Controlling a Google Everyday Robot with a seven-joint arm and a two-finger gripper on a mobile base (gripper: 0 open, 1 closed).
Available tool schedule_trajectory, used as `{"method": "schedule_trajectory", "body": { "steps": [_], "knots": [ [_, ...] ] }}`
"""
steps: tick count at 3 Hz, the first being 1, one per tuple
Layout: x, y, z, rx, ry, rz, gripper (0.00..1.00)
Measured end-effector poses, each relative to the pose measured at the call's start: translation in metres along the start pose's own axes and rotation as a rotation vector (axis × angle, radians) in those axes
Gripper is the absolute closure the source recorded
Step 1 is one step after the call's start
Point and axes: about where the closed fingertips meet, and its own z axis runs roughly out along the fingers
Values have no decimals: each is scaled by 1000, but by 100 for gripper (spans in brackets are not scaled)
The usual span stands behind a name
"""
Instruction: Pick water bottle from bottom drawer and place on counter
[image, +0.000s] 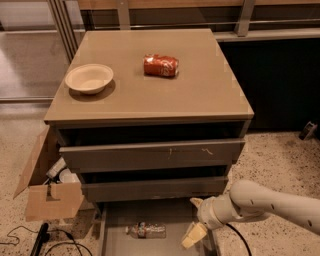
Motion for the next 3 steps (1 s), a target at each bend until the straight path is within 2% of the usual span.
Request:
{"method": "schedule_trajectory", "body": {
  "steps": [1,2,3],
  "knots": [
    [17,-8,35,-33,9,-1,0],
    [39,-12,91,-94,25,13,0],
    [45,-12,122,-127,36,9,0]
  ]
}}
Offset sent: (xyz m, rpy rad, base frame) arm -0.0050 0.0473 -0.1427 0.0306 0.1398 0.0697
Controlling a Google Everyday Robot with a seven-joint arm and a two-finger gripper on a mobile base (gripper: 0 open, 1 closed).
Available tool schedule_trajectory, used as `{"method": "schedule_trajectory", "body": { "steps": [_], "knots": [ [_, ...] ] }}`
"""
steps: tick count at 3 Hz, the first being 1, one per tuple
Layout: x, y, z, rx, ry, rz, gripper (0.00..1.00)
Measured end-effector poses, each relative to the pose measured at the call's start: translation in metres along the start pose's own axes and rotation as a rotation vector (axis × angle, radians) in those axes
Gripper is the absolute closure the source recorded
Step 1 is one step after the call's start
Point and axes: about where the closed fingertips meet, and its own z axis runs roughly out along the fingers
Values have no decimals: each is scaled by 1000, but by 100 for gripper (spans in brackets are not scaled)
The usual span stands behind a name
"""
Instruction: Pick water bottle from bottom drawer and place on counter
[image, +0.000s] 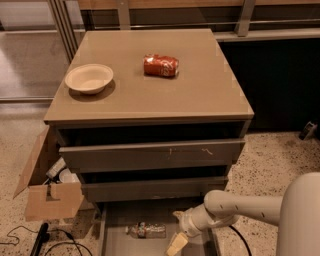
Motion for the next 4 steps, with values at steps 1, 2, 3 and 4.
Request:
{"method": "schedule_trajectory", "body": {
  "steps": [1,2,3,4],
  "knots": [
    [-15,-2,4,44,-40,-49,0],
    [-44,-1,-19,123,-126,-116,0],
    [-41,-1,-14,110,-114,-109,0],
    [-41,-1,-14,110,-114,-110,0]
  ]
}}
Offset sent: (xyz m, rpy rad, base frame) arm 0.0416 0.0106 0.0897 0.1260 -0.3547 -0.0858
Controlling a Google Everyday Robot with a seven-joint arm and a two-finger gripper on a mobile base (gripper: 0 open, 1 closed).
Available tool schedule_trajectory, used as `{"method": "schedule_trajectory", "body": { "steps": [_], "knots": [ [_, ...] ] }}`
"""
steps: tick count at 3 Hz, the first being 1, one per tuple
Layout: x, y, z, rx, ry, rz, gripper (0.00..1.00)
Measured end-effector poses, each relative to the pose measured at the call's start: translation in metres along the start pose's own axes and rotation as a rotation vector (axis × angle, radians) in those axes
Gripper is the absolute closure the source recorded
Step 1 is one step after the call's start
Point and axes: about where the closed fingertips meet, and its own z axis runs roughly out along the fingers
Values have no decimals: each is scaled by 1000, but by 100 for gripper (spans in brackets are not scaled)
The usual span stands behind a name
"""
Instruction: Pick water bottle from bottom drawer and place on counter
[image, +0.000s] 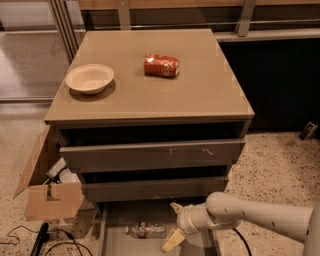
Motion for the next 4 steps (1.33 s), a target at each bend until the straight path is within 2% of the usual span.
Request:
{"method": "schedule_trajectory", "body": {
  "steps": [1,3,4],
  "knots": [
    [9,-4,18,34,0,-1,0],
    [59,-17,76,164,44,72,0],
    [71,-23,92,185,31,98,0]
  ]
}}
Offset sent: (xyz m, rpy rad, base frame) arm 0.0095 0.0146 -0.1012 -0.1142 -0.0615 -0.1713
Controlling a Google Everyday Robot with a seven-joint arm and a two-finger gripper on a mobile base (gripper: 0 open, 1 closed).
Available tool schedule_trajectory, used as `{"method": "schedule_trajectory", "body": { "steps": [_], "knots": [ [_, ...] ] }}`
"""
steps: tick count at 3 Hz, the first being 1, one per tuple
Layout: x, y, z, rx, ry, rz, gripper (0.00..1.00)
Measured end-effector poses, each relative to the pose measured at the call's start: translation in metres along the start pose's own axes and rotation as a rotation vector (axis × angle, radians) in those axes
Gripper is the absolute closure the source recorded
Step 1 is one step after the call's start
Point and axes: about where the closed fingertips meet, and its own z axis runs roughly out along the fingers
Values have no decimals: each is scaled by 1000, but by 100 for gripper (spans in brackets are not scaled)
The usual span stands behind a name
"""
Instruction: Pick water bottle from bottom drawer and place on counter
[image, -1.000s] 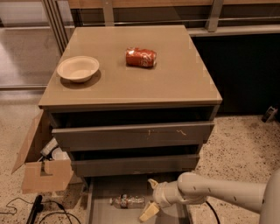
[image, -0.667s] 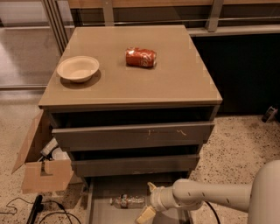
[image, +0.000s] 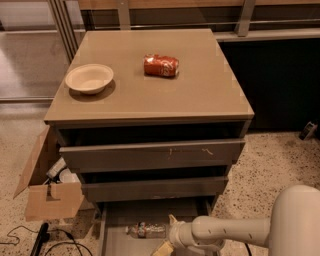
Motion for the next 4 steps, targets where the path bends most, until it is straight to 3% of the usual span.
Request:
{"method": "schedule_trajectory", "body": {
  "steps": [1,2,3,4],
  "knots": [
    [8,-13,23,5,-6,-24,0],
    [14,-33,47,-37,-58,-90,0],
    [14,-49,58,-103,-113,-118,0],
    [9,-50,65,-189,-145,-130,0]
  ]
}}
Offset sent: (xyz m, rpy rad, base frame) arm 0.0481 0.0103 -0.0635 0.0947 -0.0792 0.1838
